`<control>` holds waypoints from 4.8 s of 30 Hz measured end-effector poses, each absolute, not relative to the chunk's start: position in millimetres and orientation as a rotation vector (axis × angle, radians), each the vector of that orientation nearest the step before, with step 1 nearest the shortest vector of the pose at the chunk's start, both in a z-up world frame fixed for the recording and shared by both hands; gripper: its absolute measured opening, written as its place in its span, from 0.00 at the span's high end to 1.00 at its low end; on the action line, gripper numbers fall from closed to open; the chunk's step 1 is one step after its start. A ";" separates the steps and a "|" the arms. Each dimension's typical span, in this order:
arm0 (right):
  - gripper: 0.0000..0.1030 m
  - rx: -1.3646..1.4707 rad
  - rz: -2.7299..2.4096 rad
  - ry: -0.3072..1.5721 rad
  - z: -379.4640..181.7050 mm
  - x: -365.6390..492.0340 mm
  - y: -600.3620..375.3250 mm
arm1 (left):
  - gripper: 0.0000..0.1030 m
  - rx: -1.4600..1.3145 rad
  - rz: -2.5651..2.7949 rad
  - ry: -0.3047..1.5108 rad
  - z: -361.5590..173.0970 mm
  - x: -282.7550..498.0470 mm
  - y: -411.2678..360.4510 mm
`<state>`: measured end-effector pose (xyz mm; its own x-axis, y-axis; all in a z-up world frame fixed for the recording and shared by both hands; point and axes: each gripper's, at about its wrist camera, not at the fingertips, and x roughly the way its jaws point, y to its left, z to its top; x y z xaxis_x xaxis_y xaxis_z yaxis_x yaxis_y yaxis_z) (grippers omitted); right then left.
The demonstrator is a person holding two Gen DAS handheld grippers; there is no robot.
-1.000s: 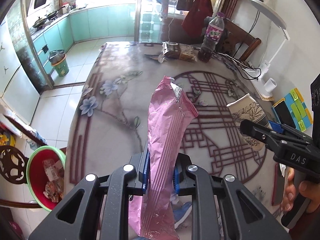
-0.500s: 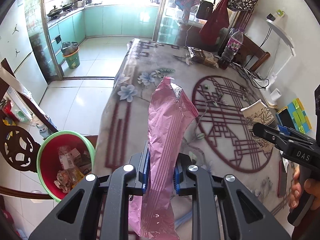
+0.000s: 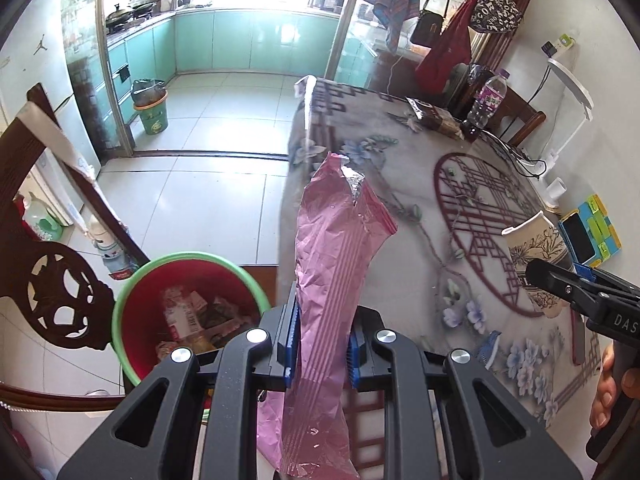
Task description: Collect trash
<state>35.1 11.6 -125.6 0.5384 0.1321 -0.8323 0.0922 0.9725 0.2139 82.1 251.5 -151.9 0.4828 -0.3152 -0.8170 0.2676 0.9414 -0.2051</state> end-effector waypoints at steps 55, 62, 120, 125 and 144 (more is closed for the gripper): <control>0.33 0.069 0.314 1.214 -197.3 135.6 228.1 | 0.82 -0.185 -0.142 1.183 -242.8 159.6 426.3; 0.33 0.064 0.309 1.230 -202.2 139.8 230.1 | 0.82 -0.183 -0.142 1.191 -247.0 168.7 424.5; 0.04 0.066 -0.127 0.288 11.3 -4.5 80.1 | 0.07 -0.071 -0.079 0.409 29.7 74.2 288.8; 0.04 0.066 -0.127 0.288 11.8 -5.2 80.4 | 0.07 -0.069 -0.085 0.408 31.4 73.0 289.5; 0.04 0.059 -0.126 0.315 4.7 -1.6 82.1 | 0.07 -0.052 -0.081 0.406 32.4 72.7 293.0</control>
